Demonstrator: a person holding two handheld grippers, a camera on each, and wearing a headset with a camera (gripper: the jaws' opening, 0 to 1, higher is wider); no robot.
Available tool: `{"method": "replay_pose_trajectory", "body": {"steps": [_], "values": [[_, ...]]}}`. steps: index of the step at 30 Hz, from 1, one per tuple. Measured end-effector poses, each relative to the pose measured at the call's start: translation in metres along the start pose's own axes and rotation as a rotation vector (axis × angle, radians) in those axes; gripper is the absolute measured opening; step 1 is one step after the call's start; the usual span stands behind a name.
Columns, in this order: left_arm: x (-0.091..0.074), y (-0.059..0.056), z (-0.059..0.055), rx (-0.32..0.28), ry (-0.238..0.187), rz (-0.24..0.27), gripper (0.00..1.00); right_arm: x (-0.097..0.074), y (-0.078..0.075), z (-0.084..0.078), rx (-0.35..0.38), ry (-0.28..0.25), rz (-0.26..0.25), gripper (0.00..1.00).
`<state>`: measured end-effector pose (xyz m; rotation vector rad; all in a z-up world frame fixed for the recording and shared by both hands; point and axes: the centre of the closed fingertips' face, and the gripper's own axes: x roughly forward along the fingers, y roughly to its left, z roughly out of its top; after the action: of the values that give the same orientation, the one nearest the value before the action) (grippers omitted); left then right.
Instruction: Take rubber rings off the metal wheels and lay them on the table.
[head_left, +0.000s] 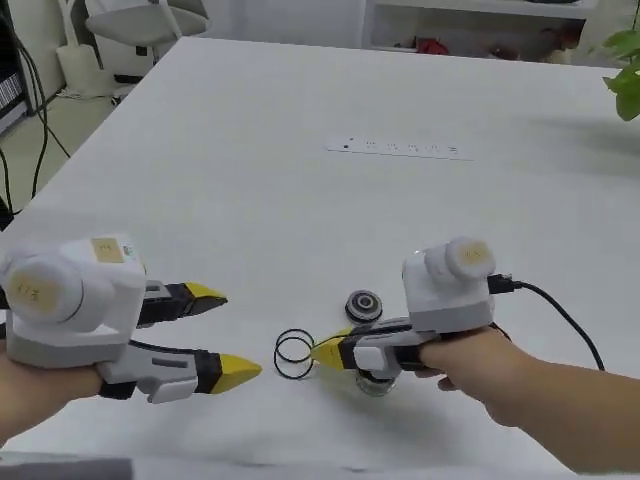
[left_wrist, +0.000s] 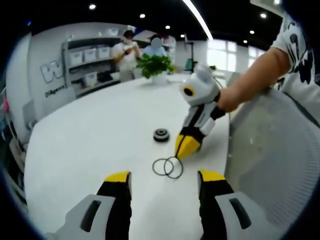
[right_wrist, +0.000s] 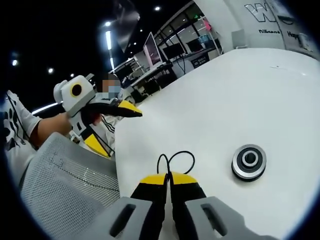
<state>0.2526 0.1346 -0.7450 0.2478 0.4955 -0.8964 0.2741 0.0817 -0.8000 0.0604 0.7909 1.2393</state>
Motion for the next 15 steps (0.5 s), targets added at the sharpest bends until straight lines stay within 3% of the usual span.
{"method": "replay_pose_trajectory", "body": {"steps": [15], "values": [[0.0059,-0.0008,-0.0069,0.004,0.032,-0.018,0.54,-0.0014,-0.0042,-0.0058,-0.06,0.026,-0.034,0.05]]}}
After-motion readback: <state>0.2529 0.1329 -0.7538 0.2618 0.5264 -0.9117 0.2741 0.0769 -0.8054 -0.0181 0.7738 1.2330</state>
